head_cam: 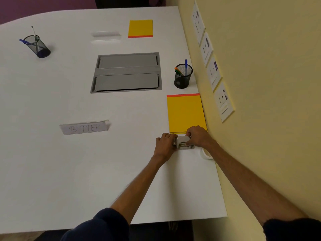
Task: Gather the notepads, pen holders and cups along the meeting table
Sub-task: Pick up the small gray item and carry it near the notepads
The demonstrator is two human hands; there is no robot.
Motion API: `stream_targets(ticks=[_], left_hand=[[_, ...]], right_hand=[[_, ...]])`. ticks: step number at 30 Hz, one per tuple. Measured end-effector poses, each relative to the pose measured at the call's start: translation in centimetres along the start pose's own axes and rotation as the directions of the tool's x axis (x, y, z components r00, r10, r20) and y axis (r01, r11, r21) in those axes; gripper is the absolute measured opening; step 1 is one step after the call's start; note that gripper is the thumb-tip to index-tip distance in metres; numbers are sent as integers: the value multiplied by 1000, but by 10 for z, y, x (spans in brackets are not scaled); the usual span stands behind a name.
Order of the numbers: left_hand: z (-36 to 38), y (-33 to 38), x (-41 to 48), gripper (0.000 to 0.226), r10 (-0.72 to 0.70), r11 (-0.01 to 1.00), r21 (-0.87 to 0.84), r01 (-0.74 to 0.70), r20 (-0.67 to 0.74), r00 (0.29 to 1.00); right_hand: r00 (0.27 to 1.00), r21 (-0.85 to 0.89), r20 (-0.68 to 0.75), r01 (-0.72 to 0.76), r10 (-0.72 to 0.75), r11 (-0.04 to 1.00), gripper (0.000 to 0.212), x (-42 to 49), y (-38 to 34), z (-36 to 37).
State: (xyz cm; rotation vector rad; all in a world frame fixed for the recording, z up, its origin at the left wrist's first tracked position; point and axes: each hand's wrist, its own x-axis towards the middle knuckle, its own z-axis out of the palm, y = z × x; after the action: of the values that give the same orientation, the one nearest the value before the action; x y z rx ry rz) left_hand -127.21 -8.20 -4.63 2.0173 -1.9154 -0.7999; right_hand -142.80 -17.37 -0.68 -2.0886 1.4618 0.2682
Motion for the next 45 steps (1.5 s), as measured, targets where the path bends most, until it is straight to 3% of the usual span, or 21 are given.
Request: stream_targets(ticks=[12,18,22,26,32,45], left_hand=[[-4,-3,-21,81,-73,996,-49,71,-28,997],[-10,4,-43,76,-107,992,-68,105,-15,994],[-28,8,-57,64,-97,992,-81,95,-23,995],[-53,-5,-91,51,-226,955,-211,207,-69,972],[-96,-34,-151,49,-318,933,-231,277,-165,933],[-175,-96,-262,46,-502,858,-299,418,-315,805]], right_hand=[[998,76,-29,55,-53,996,59,-15,-2,3],[996,73,-82,50,-44,996,51,-31,-8,1],[978,41,-191,92,-82,995,51,-46,-27,-2],[953,98,-279,148,-116,984,41,-68,-55,3],[943,167,-296,207,-151,964,39,-94,-105,14],[890,199,-215,443,-403,874,37,-114,-240,32]])
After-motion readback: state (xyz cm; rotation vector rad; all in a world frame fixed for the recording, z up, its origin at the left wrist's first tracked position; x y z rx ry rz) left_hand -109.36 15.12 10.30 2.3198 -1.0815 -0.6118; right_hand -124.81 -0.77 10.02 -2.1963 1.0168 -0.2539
